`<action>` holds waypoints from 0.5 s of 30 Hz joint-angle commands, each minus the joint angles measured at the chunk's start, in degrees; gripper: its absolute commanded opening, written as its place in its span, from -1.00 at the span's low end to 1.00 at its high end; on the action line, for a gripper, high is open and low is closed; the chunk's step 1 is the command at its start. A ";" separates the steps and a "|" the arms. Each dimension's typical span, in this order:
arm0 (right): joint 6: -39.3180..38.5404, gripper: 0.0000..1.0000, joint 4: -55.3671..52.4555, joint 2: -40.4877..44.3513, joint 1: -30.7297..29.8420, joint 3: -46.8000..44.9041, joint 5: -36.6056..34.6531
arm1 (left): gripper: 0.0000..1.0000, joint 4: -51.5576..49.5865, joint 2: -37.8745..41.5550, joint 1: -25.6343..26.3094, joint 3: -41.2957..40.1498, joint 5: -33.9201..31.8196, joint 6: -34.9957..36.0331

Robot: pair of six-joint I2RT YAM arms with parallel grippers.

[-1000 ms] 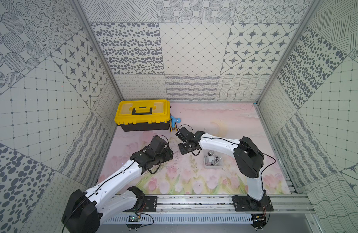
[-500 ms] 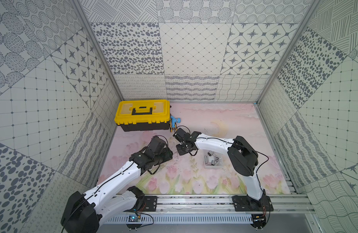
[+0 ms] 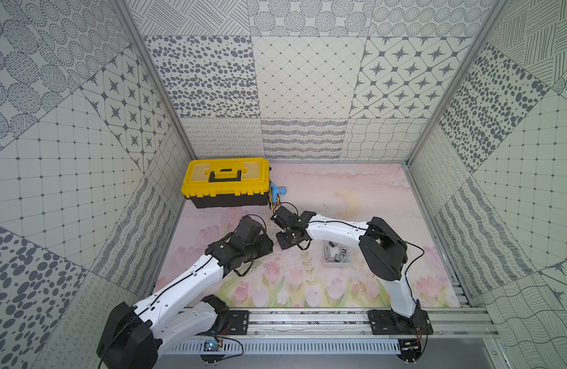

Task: Put the socket on the desktop into the storage box
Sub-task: Pick up the socket head at the center of the board.

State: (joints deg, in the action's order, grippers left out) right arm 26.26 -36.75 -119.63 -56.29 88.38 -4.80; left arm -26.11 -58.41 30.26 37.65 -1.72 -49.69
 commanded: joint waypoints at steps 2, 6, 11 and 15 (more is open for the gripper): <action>0.09 -0.41 -0.22 -2.61 -0.35 1.24 -2.90 | 0.10 1.85 -0.23 -0.68 -0.12 0.24 -0.23; 0.31 -0.41 -0.43 -3.32 -0.33 1.62 -2.70 | 0.09 1.76 0.01 -0.70 -0.12 0.36 -0.22; 0.37 -0.49 -0.43 -3.54 -0.70 1.45 -1.94 | 0.10 1.59 0.23 -0.82 -0.12 0.06 -0.10; 0.35 -0.75 -0.52 -2.38 -1.05 0.65 -1.72 | 0.10 1.50 -0.25 -0.90 0.21 0.22 -0.15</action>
State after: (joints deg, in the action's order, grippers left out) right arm 26.68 -36.99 -121.75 -56.69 88.95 -6.70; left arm -26.09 -58.43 30.22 37.65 -1.69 -49.71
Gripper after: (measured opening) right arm 0.188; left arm 0.549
